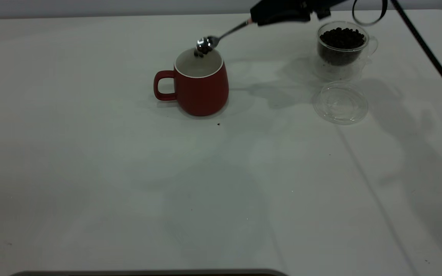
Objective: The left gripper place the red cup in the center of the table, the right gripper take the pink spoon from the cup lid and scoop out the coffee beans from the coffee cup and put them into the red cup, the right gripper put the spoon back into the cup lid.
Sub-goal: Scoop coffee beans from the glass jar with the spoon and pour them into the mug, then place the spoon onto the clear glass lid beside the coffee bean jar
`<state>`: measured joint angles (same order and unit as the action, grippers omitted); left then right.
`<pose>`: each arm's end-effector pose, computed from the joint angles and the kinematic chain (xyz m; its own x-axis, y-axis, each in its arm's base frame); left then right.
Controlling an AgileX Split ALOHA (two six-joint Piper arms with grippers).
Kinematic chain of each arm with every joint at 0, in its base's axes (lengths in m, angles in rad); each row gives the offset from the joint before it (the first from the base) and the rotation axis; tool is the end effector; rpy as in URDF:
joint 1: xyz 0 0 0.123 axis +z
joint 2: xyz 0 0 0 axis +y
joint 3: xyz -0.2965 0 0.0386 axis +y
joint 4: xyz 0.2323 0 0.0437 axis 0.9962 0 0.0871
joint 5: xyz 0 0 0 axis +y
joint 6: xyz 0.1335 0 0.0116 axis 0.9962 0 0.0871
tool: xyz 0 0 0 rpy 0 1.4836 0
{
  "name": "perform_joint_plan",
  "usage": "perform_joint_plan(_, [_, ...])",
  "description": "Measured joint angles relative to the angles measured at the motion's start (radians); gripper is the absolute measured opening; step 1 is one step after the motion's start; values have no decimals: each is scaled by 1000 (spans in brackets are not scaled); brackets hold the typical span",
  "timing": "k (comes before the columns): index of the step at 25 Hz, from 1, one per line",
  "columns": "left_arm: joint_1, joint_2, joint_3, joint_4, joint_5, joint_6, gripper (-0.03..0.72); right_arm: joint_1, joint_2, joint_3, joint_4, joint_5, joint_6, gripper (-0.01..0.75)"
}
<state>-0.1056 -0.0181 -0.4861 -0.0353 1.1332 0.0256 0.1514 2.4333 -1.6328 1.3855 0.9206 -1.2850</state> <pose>-0.0006 -0.0042 0.2376 -0.5112 0.0649 -0.8570 0.1380 0.9904 -0.0074 0.4704 0.1779 0.0824 -0.7967 -0.1307 -0.5901 -0.5548 0.5453 0.6283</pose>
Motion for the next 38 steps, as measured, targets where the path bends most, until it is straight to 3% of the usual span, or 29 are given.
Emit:
perform_joint_plan(8, [0, 0, 0, 0, 0, 0, 587, 0, -64, 0, -69, 34, -28, 92])
perform_joint_plan(12, [0, 0, 0, 0, 0, 1, 587, -18, -65, 0, -103, 125, -24, 92])
perform_joint_plan(16, [0, 0, 0, 0, 0, 1, 587, -133, -66, 0, -170, 242, 21, 92])
perform_joint_plan(20, [0, 0, 0, 0, 0, 1, 587, -298, -66, 0, -285, 244, 122, 92])
perform_joint_plan(23, [0, 0, 0, 0, 0, 1, 587, -379, -51, 0, -364, 244, 173, 92])
perform_joint_plan(28, [0, 0, 0, 0, 0, 1, 587, -439, 36, 0, -403, 245, 222, 92])
perform_joint_plan(38, [0, 0, 0, 0, 0, 1, 587, -448, 147, 0, -381, 243, 224, 92])
